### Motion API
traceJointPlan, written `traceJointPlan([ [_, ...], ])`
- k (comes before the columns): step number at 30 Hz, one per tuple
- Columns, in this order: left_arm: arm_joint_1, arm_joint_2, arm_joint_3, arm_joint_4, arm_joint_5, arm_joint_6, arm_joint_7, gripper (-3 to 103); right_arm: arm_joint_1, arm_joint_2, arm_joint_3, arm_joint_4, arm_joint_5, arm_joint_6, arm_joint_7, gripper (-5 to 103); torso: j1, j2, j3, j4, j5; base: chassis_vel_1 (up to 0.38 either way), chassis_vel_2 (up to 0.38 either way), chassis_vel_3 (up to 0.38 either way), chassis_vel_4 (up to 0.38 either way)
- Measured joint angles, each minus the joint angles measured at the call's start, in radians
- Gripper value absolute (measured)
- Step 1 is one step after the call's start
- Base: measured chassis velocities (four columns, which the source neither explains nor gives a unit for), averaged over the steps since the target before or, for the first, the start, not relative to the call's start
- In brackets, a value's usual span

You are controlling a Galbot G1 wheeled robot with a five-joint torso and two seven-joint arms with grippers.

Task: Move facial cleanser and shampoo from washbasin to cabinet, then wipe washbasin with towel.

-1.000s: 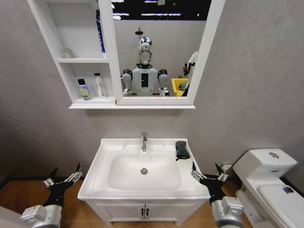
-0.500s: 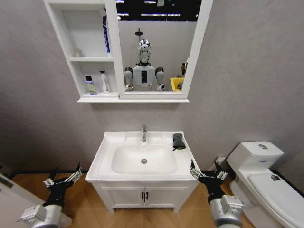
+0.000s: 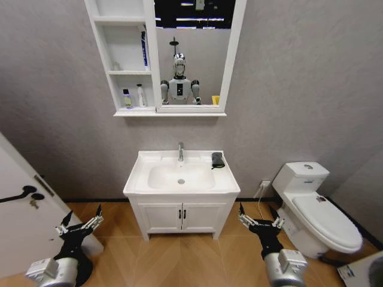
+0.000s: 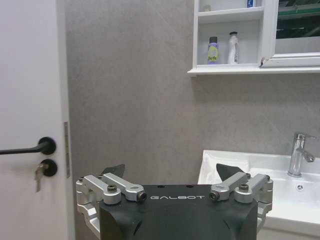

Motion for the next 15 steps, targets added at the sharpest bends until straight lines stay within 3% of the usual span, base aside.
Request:
traceJointPlan([
  [7,0.0,0.0,0.0,0.0,0.0,0.0,0.0,100,0.004,-0.003,0.002,-0.001,0.0,-0.007,-0.016,100,0.0,0.0,0.0,-0.0002,0.0,0.346,-0.353,-0.342,0.349],
  [15,0.0,0.0,0.0,0.0,0.0,0.0,0.0,100,-0.003,-0.002,0.003,-0.025,-0.016,0.06,-0.091,100,-0.001,0.001,0.0,-0.0002,0.0,0.327,-0.299,-0.32,0.301],
])
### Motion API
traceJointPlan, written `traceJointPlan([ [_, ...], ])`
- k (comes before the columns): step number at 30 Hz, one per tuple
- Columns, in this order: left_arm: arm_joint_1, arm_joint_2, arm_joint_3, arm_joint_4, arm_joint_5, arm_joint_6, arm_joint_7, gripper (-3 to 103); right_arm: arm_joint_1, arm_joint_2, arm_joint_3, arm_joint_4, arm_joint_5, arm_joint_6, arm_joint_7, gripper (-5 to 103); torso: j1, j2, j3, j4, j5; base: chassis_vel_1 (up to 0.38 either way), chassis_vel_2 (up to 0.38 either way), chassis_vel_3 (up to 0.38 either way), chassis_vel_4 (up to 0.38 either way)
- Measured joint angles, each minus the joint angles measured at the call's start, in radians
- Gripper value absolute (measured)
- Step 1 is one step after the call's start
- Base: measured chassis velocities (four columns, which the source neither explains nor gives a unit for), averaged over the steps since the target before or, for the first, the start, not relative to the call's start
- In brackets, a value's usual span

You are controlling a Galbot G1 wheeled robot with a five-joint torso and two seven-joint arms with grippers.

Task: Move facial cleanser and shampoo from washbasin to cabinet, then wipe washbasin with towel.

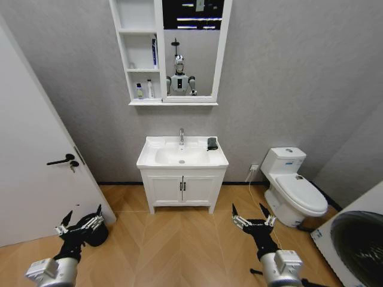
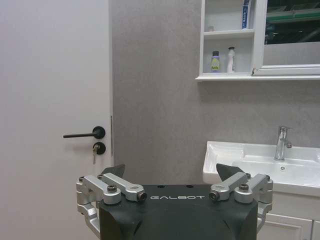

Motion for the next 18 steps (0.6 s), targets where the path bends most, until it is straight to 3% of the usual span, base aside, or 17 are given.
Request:
traceJointPlan([
  [4,0.0,0.0,0.0,0.0,0.0,0.0,0.0,100,0.001,0.002,0.009,-0.017,-0.015,0.007,-0.001,100,0.0,0.0,0.0,0.0003,-0.0003,0.133,-0.061,-0.155,0.149],
  [18,0.0,0.0,0.0,0.0,0.0,0.0,0.0,100,0.002,0.003,0.012,-0.02,-0.02,0.007,0.001,100,0.001,-0.001,0.0,0.0001,-0.0002,-0.037,0.019,0.032,-0.029],
])
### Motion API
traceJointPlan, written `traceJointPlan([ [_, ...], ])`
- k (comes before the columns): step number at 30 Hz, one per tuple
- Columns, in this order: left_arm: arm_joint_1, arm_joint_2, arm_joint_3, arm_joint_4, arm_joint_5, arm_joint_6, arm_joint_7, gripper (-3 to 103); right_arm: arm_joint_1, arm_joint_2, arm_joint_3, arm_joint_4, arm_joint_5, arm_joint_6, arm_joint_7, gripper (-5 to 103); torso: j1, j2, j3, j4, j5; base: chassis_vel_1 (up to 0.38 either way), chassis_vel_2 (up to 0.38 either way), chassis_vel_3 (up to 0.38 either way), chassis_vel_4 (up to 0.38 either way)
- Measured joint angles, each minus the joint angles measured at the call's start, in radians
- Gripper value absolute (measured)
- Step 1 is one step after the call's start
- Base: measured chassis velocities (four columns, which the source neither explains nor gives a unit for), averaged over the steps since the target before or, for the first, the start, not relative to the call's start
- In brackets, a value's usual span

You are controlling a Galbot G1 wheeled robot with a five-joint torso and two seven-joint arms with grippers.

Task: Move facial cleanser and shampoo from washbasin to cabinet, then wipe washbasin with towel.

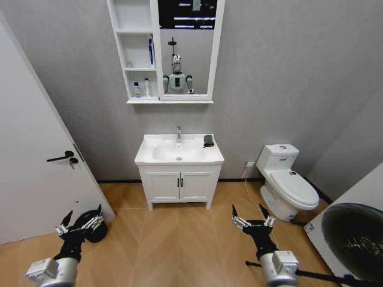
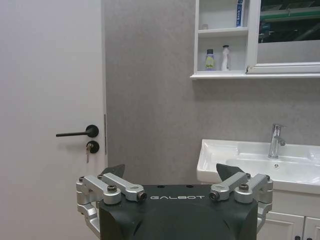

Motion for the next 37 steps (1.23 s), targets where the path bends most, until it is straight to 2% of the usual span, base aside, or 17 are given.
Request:
traceJointPlan([
  [37,0.0,0.0,0.0,0.0,0.0,0.0,0.0,100,0.0,0.0,0.0,0.001,0.001,-0.002,0.002,100,0.0,0.0,0.0,0.0,0.0001,0.003,-0.001,-0.002,0.002],
])
